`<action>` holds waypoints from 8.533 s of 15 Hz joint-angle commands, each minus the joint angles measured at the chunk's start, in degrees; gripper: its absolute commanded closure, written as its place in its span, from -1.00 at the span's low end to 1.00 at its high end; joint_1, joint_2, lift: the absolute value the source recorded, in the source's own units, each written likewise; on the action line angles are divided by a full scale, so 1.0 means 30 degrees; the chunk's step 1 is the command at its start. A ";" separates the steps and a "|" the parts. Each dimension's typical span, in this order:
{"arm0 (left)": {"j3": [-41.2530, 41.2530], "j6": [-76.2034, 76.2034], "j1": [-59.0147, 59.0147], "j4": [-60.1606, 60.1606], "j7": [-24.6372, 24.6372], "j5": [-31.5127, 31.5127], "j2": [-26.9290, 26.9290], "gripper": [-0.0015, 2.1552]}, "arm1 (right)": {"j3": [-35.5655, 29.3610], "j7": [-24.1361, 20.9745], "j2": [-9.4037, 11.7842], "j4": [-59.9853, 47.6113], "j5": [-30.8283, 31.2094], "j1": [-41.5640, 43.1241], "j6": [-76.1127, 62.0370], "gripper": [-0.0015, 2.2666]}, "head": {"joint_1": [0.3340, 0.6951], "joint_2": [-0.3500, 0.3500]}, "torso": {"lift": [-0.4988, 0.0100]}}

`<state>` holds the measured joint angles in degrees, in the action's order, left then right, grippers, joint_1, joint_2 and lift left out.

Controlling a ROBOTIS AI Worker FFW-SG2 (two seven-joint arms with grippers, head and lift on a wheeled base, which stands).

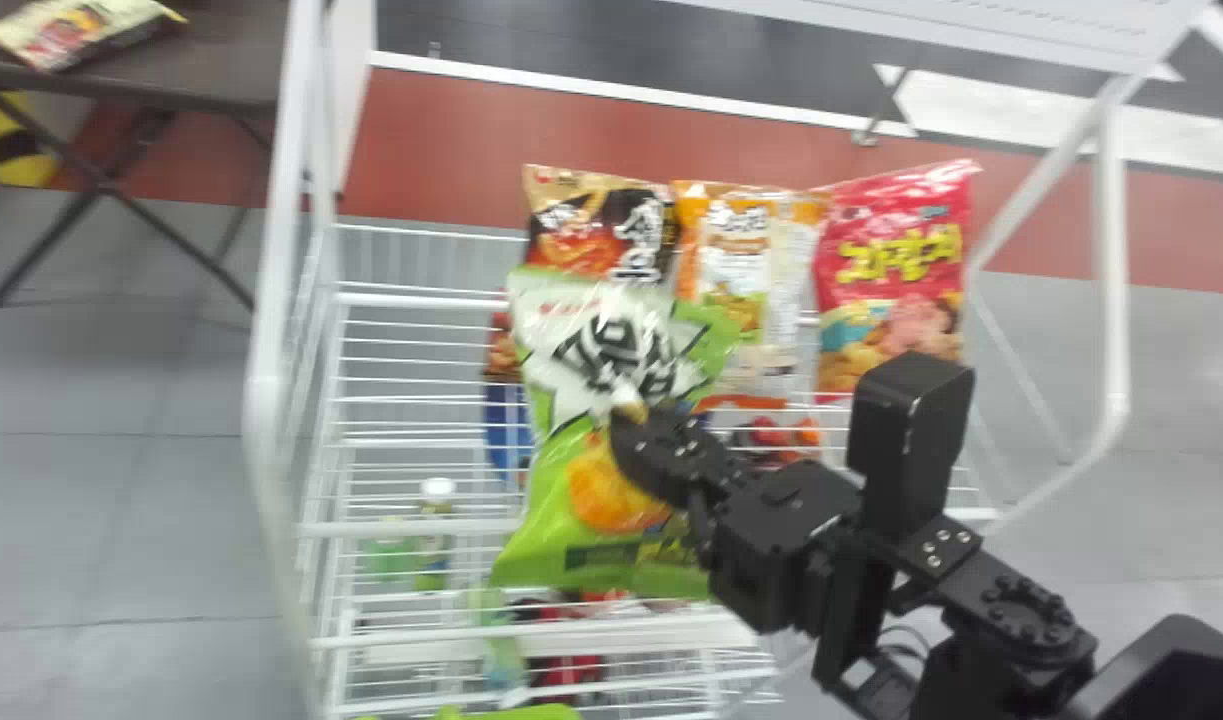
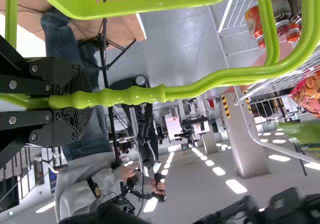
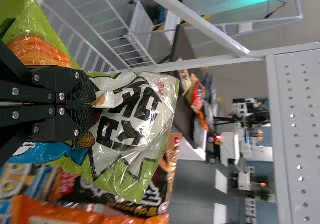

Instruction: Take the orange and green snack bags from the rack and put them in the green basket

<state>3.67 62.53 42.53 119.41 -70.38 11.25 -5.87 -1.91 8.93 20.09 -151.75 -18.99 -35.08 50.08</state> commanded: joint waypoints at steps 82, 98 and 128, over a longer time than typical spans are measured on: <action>-0.1311 -0.0348 0.0617 0.0011 -0.0358 0.0586 0.0374 0.99 | -0.1972 0.1566 -0.3912 1.7008 0.4602 0.9056 -1.2606 0.88 | 1.00 -1.00 | 0.96; -0.1311 -0.0700 0.0734 0.0246 -0.0475 0.0821 0.0374 0.99 | -0.3818 0.2035 -0.4000 0.7985 0.1233 0.1907 -1.2371 0.93 | 1.00 -1.00 | 0.96; -0.0959 -0.0465 0.0734 0.0627 0.0140 0.0557 0.0726 0.99 | 0.5264 0.6019 -0.1158 1.1207 0.3752 -0.4040 -0.9090 0.93 | 1.00 -0.83 | 0.96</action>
<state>0.78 61.00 44.73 121.27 -69.91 12.93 -3.69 12.41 27.19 16.29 -119.25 -7.90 -48.26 22.79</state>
